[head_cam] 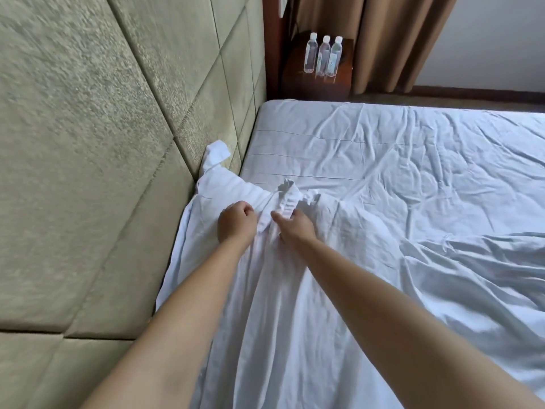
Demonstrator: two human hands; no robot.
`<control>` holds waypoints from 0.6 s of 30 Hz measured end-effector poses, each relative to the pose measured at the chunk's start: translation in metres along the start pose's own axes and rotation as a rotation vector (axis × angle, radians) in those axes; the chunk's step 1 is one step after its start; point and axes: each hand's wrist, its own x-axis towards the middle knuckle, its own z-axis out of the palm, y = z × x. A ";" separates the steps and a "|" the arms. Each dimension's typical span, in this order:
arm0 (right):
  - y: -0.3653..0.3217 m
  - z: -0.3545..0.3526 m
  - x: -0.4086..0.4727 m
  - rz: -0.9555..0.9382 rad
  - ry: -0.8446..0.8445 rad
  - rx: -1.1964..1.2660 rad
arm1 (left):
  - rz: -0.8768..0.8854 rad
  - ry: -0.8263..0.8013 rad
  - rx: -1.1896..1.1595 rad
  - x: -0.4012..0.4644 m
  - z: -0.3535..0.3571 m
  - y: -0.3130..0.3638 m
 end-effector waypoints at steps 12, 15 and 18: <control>-0.017 -0.018 0.018 0.032 0.092 0.186 | -0.385 -0.492 -0.580 0.035 0.015 0.025; -0.022 -0.031 0.011 -0.103 0.222 0.049 | -0.225 -0.309 -0.352 0.045 0.010 0.028; -0.025 -0.046 0.007 -0.095 0.490 0.032 | -0.142 0.011 -0.248 0.060 0.002 0.028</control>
